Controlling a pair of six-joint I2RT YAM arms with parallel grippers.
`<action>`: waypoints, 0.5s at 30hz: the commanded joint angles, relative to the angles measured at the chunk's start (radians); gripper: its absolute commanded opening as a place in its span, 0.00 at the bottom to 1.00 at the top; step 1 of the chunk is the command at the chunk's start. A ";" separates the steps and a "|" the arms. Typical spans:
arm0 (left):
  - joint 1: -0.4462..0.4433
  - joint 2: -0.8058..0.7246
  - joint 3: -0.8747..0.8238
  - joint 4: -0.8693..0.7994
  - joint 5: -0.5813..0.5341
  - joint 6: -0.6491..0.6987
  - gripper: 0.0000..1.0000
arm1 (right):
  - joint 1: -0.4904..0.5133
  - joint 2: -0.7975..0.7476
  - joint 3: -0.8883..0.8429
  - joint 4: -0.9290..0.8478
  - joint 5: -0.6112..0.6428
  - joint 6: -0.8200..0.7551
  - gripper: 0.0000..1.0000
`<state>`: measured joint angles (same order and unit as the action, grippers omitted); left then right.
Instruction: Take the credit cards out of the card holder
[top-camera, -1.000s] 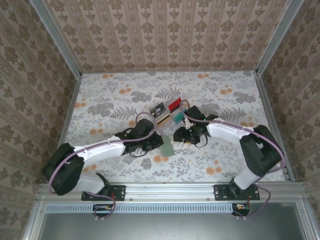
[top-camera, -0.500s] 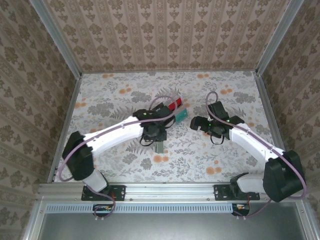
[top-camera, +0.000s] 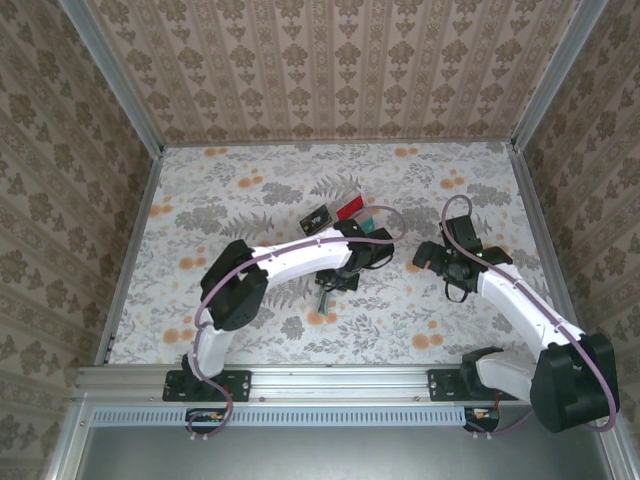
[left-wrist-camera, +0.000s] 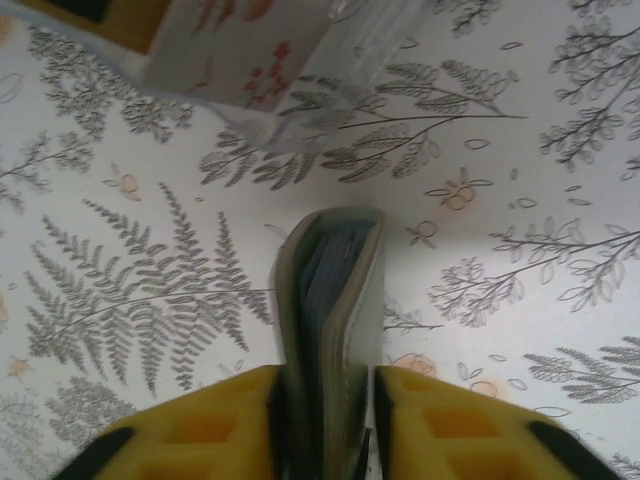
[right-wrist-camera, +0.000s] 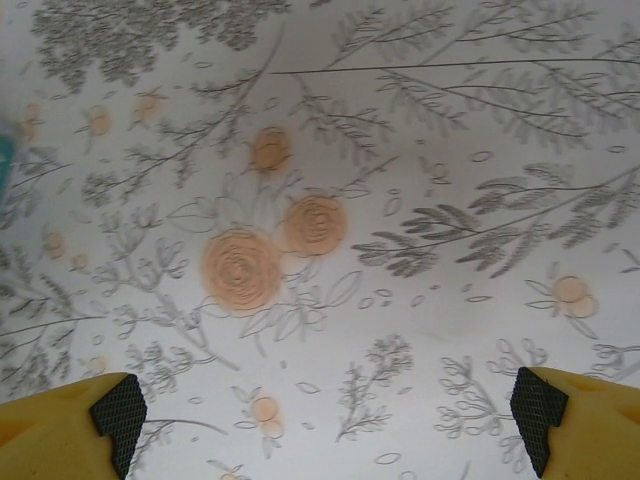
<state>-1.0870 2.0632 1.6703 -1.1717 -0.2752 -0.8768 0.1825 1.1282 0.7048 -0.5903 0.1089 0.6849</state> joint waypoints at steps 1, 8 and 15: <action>-0.007 -0.005 0.027 0.067 0.086 0.045 0.42 | -0.018 -0.032 -0.021 -0.045 0.040 -0.001 0.97; 0.026 -0.115 -0.101 0.328 0.294 0.097 0.65 | -0.029 -0.030 -0.027 -0.027 -0.003 -0.008 0.97; 0.132 -0.357 -0.405 0.604 0.409 0.067 0.77 | 0.044 0.026 0.004 0.048 -0.200 -0.087 0.90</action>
<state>-0.9920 1.7981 1.3457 -0.7120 0.0586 -0.8074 0.1818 1.1221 0.6861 -0.5686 0.0109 0.6426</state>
